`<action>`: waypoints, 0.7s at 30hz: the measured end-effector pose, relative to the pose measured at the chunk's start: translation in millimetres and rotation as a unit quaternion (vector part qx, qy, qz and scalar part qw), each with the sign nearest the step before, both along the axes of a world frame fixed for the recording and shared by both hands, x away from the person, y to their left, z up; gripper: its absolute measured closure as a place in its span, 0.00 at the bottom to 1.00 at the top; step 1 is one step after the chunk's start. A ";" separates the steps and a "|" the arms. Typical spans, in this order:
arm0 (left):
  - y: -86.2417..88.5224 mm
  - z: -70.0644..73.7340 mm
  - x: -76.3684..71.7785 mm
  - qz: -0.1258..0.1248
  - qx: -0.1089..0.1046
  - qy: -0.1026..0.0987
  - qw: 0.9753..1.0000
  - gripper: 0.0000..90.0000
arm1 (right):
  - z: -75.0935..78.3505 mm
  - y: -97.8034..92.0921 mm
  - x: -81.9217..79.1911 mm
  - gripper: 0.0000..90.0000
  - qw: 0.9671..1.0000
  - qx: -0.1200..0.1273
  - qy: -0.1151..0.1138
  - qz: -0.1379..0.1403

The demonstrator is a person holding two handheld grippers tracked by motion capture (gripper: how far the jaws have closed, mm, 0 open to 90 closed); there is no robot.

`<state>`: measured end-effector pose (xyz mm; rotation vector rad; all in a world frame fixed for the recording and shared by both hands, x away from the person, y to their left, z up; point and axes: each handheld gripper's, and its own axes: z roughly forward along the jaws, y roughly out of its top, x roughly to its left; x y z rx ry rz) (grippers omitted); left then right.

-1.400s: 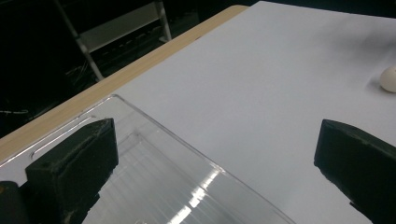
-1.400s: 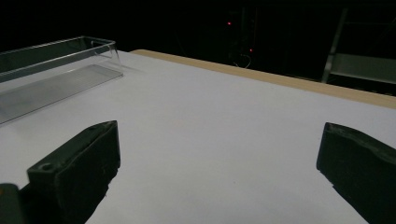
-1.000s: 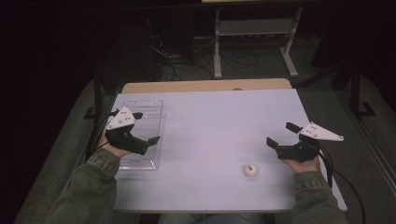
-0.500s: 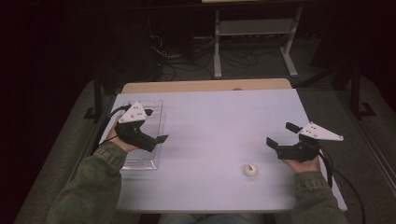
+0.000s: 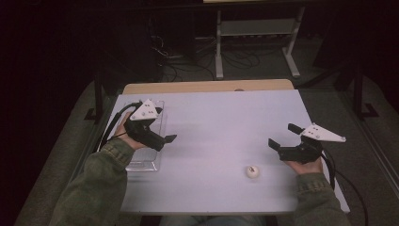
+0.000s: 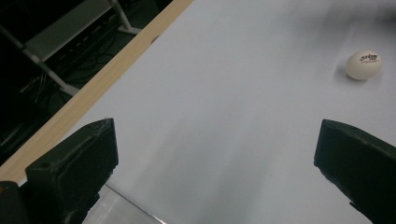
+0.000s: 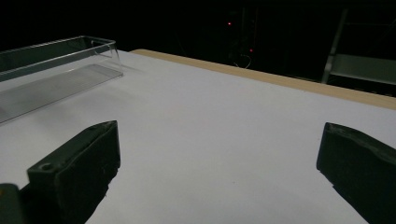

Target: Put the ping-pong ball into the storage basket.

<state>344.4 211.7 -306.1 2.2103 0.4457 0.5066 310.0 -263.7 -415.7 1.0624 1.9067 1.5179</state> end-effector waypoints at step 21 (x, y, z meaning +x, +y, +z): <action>-37.9 7.3 9.3 -0.046 0.044 0.003 0.998 0.00 | 0.0 -0.8 0.3 0.00 1.000 0.002 0.004 0.003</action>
